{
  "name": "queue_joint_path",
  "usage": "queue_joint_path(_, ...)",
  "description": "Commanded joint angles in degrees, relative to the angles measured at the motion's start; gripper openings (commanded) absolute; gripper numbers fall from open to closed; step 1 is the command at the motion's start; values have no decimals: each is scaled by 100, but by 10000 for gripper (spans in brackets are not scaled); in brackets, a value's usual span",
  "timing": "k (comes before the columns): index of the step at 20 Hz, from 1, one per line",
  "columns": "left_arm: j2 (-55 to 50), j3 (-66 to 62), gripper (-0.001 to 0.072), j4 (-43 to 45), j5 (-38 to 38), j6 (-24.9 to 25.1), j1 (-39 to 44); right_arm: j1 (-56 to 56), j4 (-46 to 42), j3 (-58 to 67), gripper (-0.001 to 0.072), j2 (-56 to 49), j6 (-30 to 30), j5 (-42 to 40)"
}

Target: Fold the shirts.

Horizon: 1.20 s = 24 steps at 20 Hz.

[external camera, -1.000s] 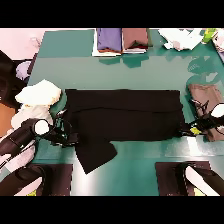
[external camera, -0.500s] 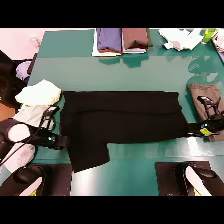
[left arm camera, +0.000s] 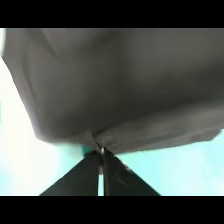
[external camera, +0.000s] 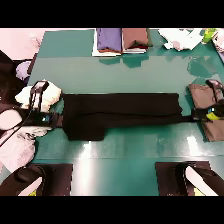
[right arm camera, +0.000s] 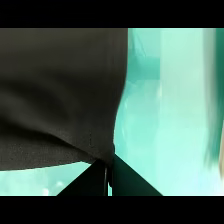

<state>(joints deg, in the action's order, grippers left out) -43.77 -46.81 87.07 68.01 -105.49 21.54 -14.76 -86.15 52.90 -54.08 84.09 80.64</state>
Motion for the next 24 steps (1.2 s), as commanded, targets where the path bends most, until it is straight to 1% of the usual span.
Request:
queue_joint_path(1, -1106, -525, 30, 595, -960, 98, -7, 4, 361, 848, 17, -1056, 0, -409)
queue_joint_path(3, -1801, -909, 30, 651, -1364, 96, -131, 7, 420, 1294, 17, -1670, 2, -424)
queue_joint_path(7, -2830, -1569, 30, 634, -1845, 105, -660, 11, 424, 2065, 17, -2645, 4, -400)
queue_joint_path(8, -3014, -1681, 30, 584, -1917, 208, -719, 42, 463, 2218, 17, -2830, 4, -400)
queue_joint_path(9, -3185, -1775, 30, 437, -1987, 457, -734, 81, 540, 2371, 17, -3018, 2, -404)
queue_joint_path(10, -3309, -1827, 31, 348, -2052, 640, -734, 90, 584, 2496, 17, -3171, 4, -411)
queue_joint_path(12, -3434, -1840, 30, 184, -2168, 699, -734, 157, 721, 2682, 17, -3438, 4, -442)
queue_joint_path(14, -3451, -1840, 31, 162, -2260, 660, -734, 238, 715, 2752, 19, -3582, 2, -542)
queue_joint_path(16, -3449, -1915, 34, 101, -2179, 437, -734, 236, 717, 2747, 31, -3604, -39, -721)
queue_joint_path(17, -3447, -1980, 178, 44, -2111, 437, -734, 205, 721, 2750, 215, -3580, -66, -782)
queue_joint_path(18, -3447, -2074, 418, -33, -1996, 439, -734, 142, 719, 2747, 392, -3534, -68, -822)
queue_joint_path(19, -3447, -2190, 496, -116, -1891, 439, -734, 79, 717, 2747, 412, -3473, -109, -811)
queue_joint_path(20, -3447, -2288, 497, -177, -1784, 444, -734, -9, 710, 2745, 419, -3403, -188, -745)
queue_joint_path(21, -3447, -2371, 497, -249, -1676, 444, -734, -116, 713, 2728, 524, -3351, -219, -658)
queue_joint_path(22, -3447, -2413, 496, -382, -1587, 455, -734, -251, 715, 2632, 611, -3296, -219, -581)
queue_joint_path(23, -3447, -2417, 495, -549, -1519, 463, -732, -382, 717, 2481, 632, -3263, -216, -546)
queue_joint_path(24, -3449, -2417, 494, -667, -1480, 468, -728, -468, 732, 2293, 632, -3265, -219, -522)
